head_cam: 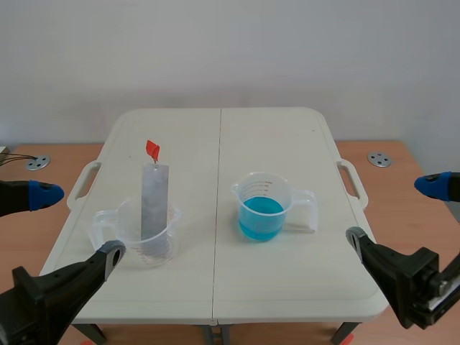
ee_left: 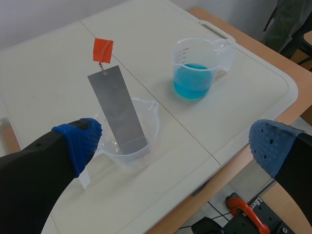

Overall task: Hold the metal plate by the orange handle, dip it into the blue solution, take it out and point at it, then put the plate back in the beaker on the left.
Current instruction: 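Lift the metal plate out of the left beaker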

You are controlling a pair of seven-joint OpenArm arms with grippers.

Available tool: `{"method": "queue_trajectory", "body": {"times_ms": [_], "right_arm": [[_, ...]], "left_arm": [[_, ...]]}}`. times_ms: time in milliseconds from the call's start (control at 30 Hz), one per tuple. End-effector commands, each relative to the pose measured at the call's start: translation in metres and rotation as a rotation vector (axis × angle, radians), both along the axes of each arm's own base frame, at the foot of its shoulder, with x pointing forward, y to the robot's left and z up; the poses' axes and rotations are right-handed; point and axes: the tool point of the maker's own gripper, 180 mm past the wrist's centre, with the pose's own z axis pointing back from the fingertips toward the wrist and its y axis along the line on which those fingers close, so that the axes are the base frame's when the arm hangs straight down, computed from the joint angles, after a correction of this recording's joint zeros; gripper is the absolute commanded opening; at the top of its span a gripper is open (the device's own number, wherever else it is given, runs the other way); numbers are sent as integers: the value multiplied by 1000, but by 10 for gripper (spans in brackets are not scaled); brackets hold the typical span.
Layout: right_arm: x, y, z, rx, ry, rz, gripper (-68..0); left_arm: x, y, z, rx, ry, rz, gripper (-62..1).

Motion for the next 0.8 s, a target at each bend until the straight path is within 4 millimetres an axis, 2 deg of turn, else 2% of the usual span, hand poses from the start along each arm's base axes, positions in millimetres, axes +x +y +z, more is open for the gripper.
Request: {"method": "queue_trajectory", "body": {"times_ms": [0, 533, 567, 600, 633, 700, 733, 767], "right_arm": [[4, 2, 11, 3, -44, 11, -12], [5, 3, 12, -2, -52, 19, -12], [7, 3, 13, -4, -55, 19, -12], [8, 2, 14, -5, -59, 19, -12], [10, 3, 15, -4, -66, 20, -12], [11, 3, 16, -9, -70, 24, -12], [12, 4, 16, -10, -73, 27, -12], [11, 5, 16, -8, -72, 28, -12]], "left_arm": [[2, -2, 7, -22, -24, 1, 14], [2, -2, 7, -20, -21, 2, 14], [2, -1, 6, -15, -17, 6, -10], [3, 1, 4, -8, -13, 16, -97], [3, 1, 3, -1, -7, 19, -227], [2, 2, -1, 19, 2, 15, -539], [2, 2, -2, 33, 1, 11, -603], [1, 2, -3, 43, 0, 7, -589]]}}
